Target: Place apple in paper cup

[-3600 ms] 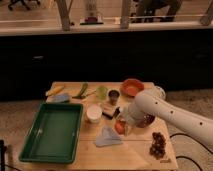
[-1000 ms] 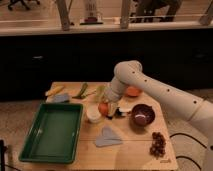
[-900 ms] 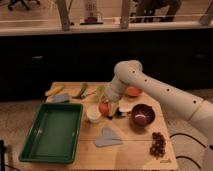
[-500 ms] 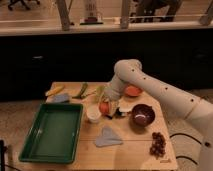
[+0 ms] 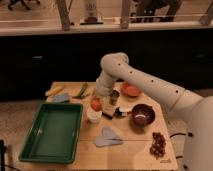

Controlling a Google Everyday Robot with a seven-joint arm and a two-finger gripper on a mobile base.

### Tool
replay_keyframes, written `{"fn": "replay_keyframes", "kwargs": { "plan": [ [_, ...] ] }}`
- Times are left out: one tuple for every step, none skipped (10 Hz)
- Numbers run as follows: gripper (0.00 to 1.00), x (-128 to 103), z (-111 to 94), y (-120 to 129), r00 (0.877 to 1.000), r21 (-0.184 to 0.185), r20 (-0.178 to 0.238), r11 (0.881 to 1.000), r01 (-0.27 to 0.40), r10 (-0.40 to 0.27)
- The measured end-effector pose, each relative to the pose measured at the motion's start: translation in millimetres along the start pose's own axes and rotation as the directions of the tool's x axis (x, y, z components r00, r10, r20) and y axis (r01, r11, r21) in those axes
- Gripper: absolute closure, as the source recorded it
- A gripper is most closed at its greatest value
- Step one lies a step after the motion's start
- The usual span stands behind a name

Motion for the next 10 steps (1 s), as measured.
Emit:
{"fn": "replay_keyframes", "kwargs": {
  "plan": [
    [0.99, 0.5, -0.6, -2.6, 1.000, -0.005, -0.001, 1.000, 0.010, -0.010],
    [0.99, 2.4, 0.0, -3.0, 1.000, -0.008, -0.001, 1.000, 0.011, -0.011],
    [0.95, 3.2, 0.9, -3.0, 1.000, -0.012, 0.000, 1.000, 0.011, -0.011],
    [0.85, 4.5, 2.3, -3.9, 1.000, -0.014, 0.000, 1.000, 0.008, -0.008],
    [0.73, 4.8, 4.1, -5.0, 1.000, -0.016, 0.002, 1.000, 0.007, -0.007],
    [0.63, 4.7, 5.2, -5.6, 1.000, -0.019, 0.004, 1.000, 0.007, -0.007],
    [0.53, 4.4, 6.1, -6.6, 1.000, -0.022, 0.006, 1.000, 0.009, -0.009],
    [0.43, 4.8, 6.2, -7.6, 1.000, -0.022, 0.005, 1.000, 0.012, -0.012],
    [0.35, 5.0, 6.2, -7.9, 1.000, -0.023, 0.005, 1.000, 0.014, -0.014],
    [0.26, 5.7, 6.2, -7.9, 1.000, -0.026, 0.005, 1.000, 0.015, -0.015]
  ]
}}
